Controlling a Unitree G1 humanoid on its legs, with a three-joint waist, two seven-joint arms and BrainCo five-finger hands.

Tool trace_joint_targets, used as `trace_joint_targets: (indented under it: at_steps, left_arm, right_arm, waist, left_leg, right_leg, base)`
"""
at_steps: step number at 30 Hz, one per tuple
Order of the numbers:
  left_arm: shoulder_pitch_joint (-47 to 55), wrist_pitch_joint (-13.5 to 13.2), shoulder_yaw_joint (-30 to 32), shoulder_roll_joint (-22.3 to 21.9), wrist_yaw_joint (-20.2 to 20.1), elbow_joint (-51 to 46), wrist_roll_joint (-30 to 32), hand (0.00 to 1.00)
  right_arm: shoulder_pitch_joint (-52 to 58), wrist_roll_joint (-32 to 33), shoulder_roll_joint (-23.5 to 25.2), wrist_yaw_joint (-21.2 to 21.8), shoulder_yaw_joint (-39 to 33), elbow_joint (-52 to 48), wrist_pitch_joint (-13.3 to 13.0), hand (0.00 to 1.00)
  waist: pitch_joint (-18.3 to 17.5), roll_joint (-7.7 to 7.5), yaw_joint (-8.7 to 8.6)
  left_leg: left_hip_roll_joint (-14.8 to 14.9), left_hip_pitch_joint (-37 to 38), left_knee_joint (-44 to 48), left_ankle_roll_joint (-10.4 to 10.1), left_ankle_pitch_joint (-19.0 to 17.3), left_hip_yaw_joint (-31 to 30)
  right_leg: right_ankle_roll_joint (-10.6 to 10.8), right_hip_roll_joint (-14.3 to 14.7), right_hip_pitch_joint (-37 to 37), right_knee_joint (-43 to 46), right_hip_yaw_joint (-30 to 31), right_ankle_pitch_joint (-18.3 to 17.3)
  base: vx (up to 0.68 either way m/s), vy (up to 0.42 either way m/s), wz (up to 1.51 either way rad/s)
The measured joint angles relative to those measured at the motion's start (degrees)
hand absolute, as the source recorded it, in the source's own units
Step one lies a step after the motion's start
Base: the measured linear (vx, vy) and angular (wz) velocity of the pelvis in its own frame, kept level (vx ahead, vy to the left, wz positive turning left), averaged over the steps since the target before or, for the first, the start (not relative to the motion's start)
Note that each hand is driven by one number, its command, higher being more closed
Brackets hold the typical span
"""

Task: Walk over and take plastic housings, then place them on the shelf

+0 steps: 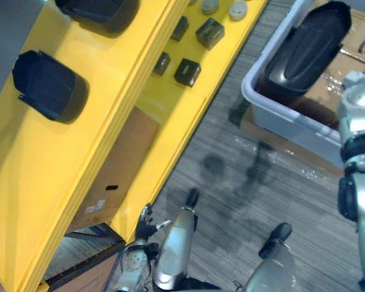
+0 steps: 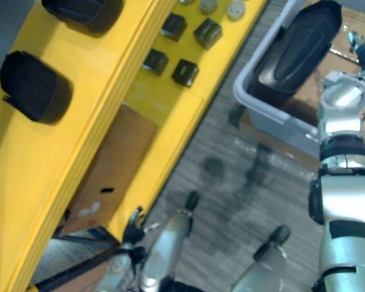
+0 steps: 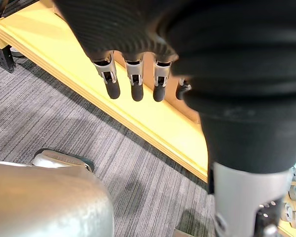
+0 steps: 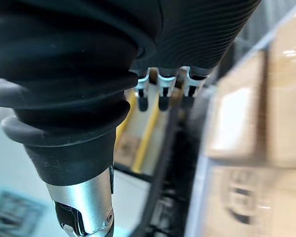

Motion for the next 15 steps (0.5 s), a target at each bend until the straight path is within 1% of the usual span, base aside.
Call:
trace_joint_targets:
  at_steps: [3, 5, 8, 9, 13, 15]
  left_arm:
    - [-0.03, 0.0, 0.0, 0.01, -0.65, 0.39, -0.1, 0.0]
    - [-0.33, -0.02, -0.14, 0.01, -1.56, 1.69, -0.46, 0.0]
    - [-0.86, -0.1, -1.11, 0.07, -1.64, 3.98, -2.31, 0.0]
    - [-1.06, -0.1, -1.2, 0.08, -1.65, 4.42, -2.31, 0.0]
    - [-1.24, -0.09, -1.58, 0.18, -1.9, 5.17, -2.38, 0.0]
    - [-1.58, 0.06, -1.95, 0.77, -2.15, 7.43, -2.32, 0.0]
  right_arm:
    - [0.01, 0.12, 0.0, 0.39, 1.47, 0.01, 0.41, 0.0]
    - [0.07, 0.44, 0.0, 1.96, 1.6, 0.04, 1.48, 0.0]
    - [0.53, 1.49, -0.01, 4.22, 2.75, 0.72, 2.96, 0.0]
    - [0.71, 1.59, 0.0, 4.67, 3.09, 0.87, 3.05, 0.0]
    - [0.84, 1.89, -0.06, 8.2, 3.91, 1.35, 4.71, 0.0]
    - [0.86, 1.91, -0.02, 9.92, 4.42, 1.95, 6.42, 0.0]
  waist:
    - [-0.22, 0.32, 0.03]
    - [-0.73, 1.04, 0.22]
    - [-1.57, 2.21, 0.56]
    - [-1.7, 2.38, 0.63]
    - [-2.16, 3.02, 1.56]
    - [-2.19, 3.06, 2.35]
  left_leg:
    - [0.0, -0.09, 0.0, 0.0, 0.0, -0.08]
    - [0.01, -0.15, -0.05, 0.0, 0.0, -0.11]
    - [0.07, -0.26, -0.21, 0.0, 0.0, -0.11]
    - [0.09, -0.27, -0.23, 0.0, 0.0, -0.1]
    - [0.15, -1.05, -0.2, 0.0, 0.0, -0.19]
    - [0.15, -1.3, -0.2, -0.01, -0.01, -0.17]
  right_leg:
    - [0.04, 0.0, 0.0, -0.01, -0.13, -0.09]
    - [0.05, 0.01, 0.0, -0.08, -0.22, -0.1]
    - [0.05, 0.06, -0.02, -0.29, -0.38, -0.1]
    - [0.05, 0.07, -0.02, -0.3, -0.4, -0.1]
    - [0.05, 0.11, -0.64, -0.4, -0.63, -0.1]
    - [0.05, 0.08, -0.94, -0.39, -0.66, -0.1]
  base:
    - [0.0, 0.0, 0.0]
    - [0.0, 0.0, 0.0]
    - [0.0, 0.0, 0.0]
    - [0.0, 0.0, 0.0]
    - [0.0, 0.0, 0.0]
    - [0.0, 0.0, 0.0]
